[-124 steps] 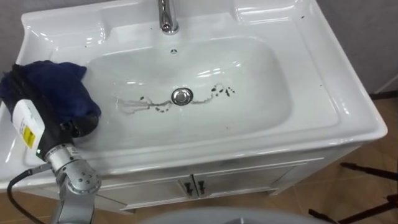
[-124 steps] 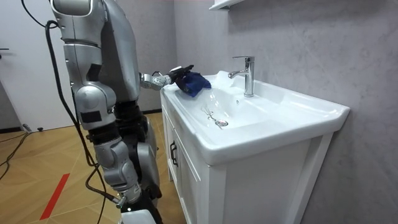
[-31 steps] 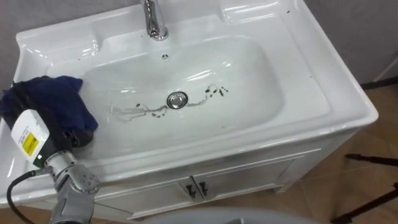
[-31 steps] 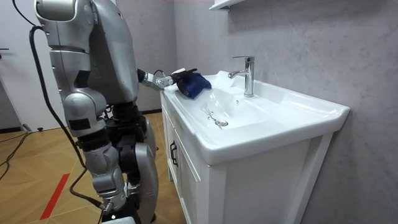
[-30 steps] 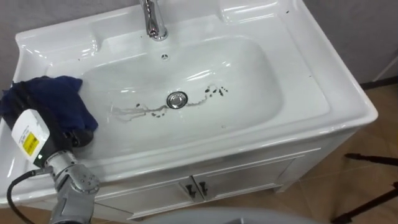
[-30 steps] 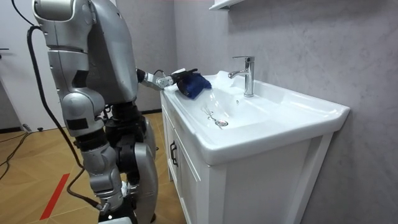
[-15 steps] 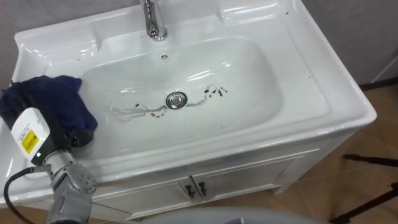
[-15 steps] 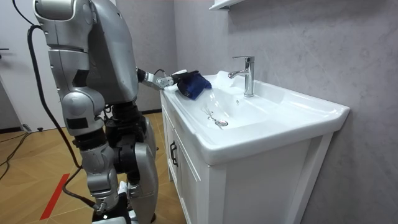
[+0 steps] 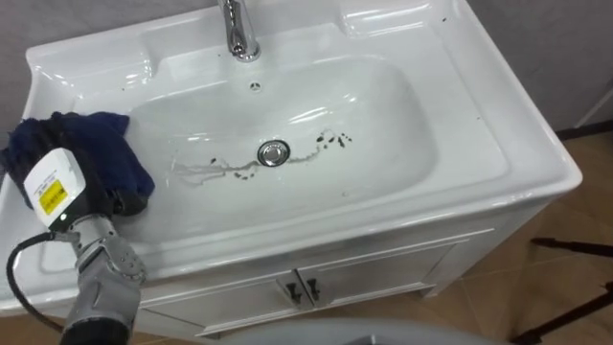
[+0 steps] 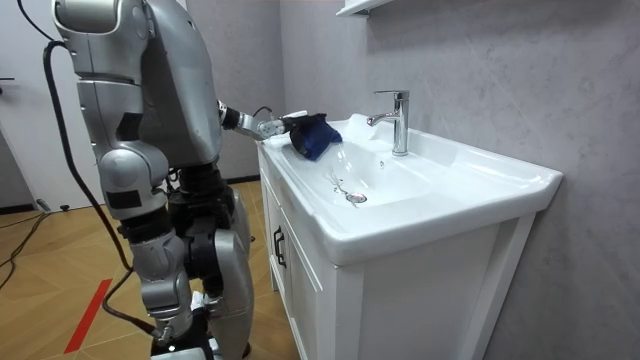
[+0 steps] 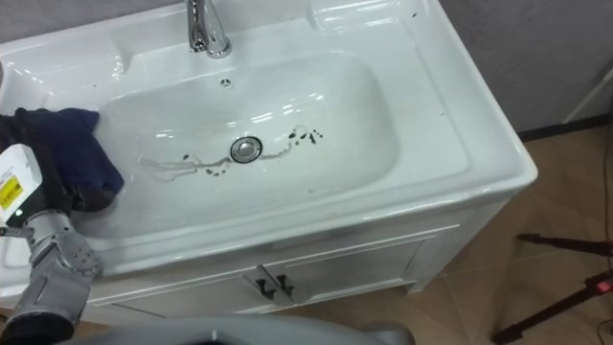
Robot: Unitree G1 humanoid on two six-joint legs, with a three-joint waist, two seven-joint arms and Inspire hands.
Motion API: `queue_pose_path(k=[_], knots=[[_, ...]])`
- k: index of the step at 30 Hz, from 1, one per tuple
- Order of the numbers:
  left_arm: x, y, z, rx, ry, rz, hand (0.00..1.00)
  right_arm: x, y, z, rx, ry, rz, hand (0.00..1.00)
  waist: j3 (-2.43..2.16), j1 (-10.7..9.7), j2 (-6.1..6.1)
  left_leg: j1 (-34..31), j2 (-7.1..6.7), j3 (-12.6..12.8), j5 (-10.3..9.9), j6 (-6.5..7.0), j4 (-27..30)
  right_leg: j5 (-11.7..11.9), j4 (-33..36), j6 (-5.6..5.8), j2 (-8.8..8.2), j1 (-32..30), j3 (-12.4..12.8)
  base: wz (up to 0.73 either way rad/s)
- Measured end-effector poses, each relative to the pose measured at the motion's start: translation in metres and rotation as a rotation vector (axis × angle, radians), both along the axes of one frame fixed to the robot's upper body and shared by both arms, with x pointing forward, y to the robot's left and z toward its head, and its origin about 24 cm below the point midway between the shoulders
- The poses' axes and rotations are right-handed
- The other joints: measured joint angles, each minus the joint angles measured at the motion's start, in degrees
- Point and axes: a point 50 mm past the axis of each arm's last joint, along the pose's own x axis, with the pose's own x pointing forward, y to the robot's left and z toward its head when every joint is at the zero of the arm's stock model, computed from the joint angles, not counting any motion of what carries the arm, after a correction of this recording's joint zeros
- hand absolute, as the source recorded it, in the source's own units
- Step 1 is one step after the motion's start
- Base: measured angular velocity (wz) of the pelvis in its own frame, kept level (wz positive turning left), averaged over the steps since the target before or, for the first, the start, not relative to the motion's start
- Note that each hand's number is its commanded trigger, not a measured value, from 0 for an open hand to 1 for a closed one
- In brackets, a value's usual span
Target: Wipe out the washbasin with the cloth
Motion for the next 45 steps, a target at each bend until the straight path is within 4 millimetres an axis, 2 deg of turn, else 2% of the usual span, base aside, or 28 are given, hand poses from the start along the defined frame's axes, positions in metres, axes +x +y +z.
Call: queue_pose_path(k=[5, 6, 10, 13, 17, 23, 31, 33, 39, 41, 45], knots=[[0.015, 0.004, 0.008, 0.019, 0.029, -0.013, 0.0, 0.002, 0.0, 0.0, 0.005, -0.007, 0.012, 0.0, -0.07, -0.01, 0.25, -0.74, 0.02, 0.44, 0.01, 0.01, 0.08, 0.02, 0.06, -0.02, -0.02, -0.87, 0.21, -0.04], [0.016, 0.005, 0.008, 0.012, 0.044, -0.015, 0.0, 0.003, 0.0, 0.0, 0.004, -0.009, 0.013, 0.0, -0.19, 0.03, 0.47, -0.82, 0.02, 0.58, 0.01, 0.01, 0.07, 0.02, 0.04, -0.02, -0.02, -1.02, 0.36, -0.06], [0.017, 0.005, 0.006, -0.014, 0.091, -0.019, 0.0, 0.007, -0.001, 0.0, -0.004, -0.02, 0.015, 0.0, -0.15, 0.1, 0.55, -0.92, 0.02, 0.94, 0.01, 0.01, 0.0, 0.01, 0.01, -0.01, -0.02, -1.34, 0.75, -0.05], [0.021, 0.005, 0.006, -0.034, 0.116, -0.019, 0.0, 0.014, -0.003, 0.001, -0.016, -0.025, 0.02, 0.0, 0.29, 0.03, 0.48, -1.07, 0.02, 1.04, 0.02, 0.02, -0.05, 0.01, -0.01, -0.01, -0.03, -1.54, 0.7, 0.0], [0.022, 0.005, 0.002, -0.067, 0.173, -0.023, 0.0, 0.017, -0.007, 0.002, -0.037, -0.013, 0.025, 0.0, 0.38, -0.35, 1.03, -1.06, 0.02, 0.99, 0.02, 0.02, -0.04, 0.01, 0.01, -0.01, -0.03, -1.5, 0.65, 0.0], [0.018, 0.01, -0.006, -0.085, 0.244, -0.017, 0.0, 0.016, -0.013, 0.004, -0.062, 0.001, -0.007, 0.0, 0.31, -1.24, 0.97, -0.71, 0.01, 1.19, 0.11, 0.03, -0.03, -0.02, 0.26, -0.01, -0.04, -1.34, 1.01, -0.02], [0.019, 0.011, -0.01, -0.056, 0.28, -0.014, 0.0, 0.012, -0.017, 0.006, -0.103, 0.023, -0.021, 0.0, 0.03, -1.16, 0.54, 0.05, -0.01, 1.78, 0.32, 0.03, -0.07, -0.08, 0.85, -0.07, 0.03, -1.47, 1.72, -0.03], [0.02, 0.011, -0.009, -0.052, 0.272, -0.01, 0.0, 0.01, -0.017, 0.006, -0.112, 0.029, -0.029, 0.0, -0.32, -1.07, 0.63, -0.08, 0.02, 1.78, 0.32, 0.03, -0.11, -0.08, 0.84, -0.08, 0.08, -1.77, 1.71, 0.0], [0.023, 0.012, -0.004, -0.041, 0.248, -0.002, 0.0, 0.008, -0.018, 0.006, -0.132, 0.044, -0.037, 0.0, -0.64, -0.4, 0.98, -0.37, 0.22, 1.55, 0.35, -0.03, -0.08, 0.01, 0.92, -0.21, 0.28, -1.61, 1.48, 0.0], [0.025, 0.012, 0.0, -0.031, 0.224, 0.0, 0.0, 0.009, -0.018, 0.006, -0.138, 0.037, -0.054, 0.0, -0.63, 0.16, 0.96, -0.51, 0.25, 1.37, 0.37, -0.05, -0.06, 0.02, 0.9, -0.23, 0.3, -1.7, 1.39, 0.03], [0.032, 0.012, 0.015, -0.004, 0.15, 0.016, 0.0, 0.008, -0.016, 0.006, -0.126, 0.021, -0.118, 0.0, -0.32, 0.77, 0.51, -0.61, 0.27, 0.33, 0.37, -0.06, -0.04, 0.02, 0.83, -0.23, 0.18, -1.3, 0.13, 0.12]])
